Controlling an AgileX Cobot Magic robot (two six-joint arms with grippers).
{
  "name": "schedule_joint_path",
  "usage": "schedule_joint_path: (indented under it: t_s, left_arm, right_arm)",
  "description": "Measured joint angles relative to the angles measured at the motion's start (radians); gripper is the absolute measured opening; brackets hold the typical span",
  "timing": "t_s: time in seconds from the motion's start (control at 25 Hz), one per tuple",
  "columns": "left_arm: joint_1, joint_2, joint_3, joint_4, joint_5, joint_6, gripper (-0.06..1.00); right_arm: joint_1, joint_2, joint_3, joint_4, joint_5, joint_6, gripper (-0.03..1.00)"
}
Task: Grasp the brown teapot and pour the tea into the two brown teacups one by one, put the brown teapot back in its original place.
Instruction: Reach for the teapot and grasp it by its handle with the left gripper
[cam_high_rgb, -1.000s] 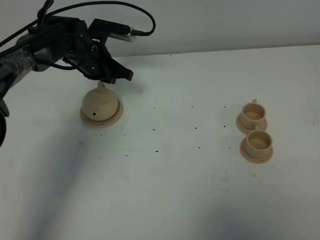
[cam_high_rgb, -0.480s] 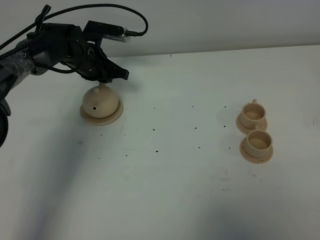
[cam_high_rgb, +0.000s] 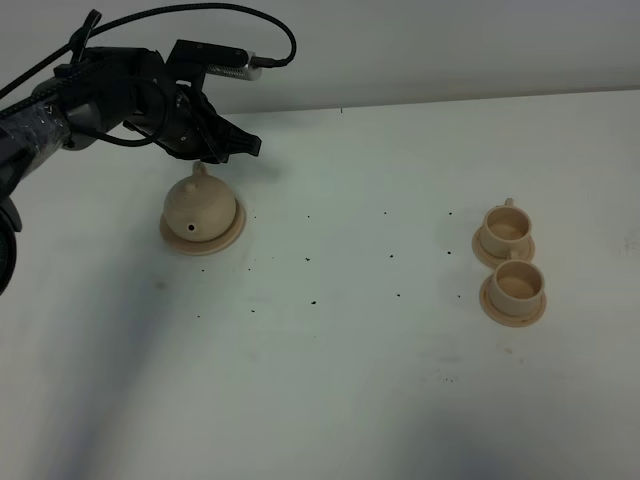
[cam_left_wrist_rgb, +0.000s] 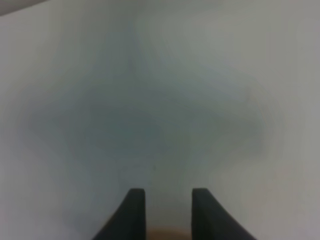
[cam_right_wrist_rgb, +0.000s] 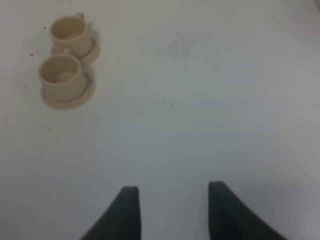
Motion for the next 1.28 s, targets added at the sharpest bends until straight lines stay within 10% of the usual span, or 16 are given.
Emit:
schedule_joint_path:
  t_s: [1.28]
  left_arm:
    - [0.091,-0.008,-0.003,-0.002,0.134,-0.003,0.25]
  right_arm:
    - [0.000,0.000,0.000,0.000,0.000,0.000,0.33]
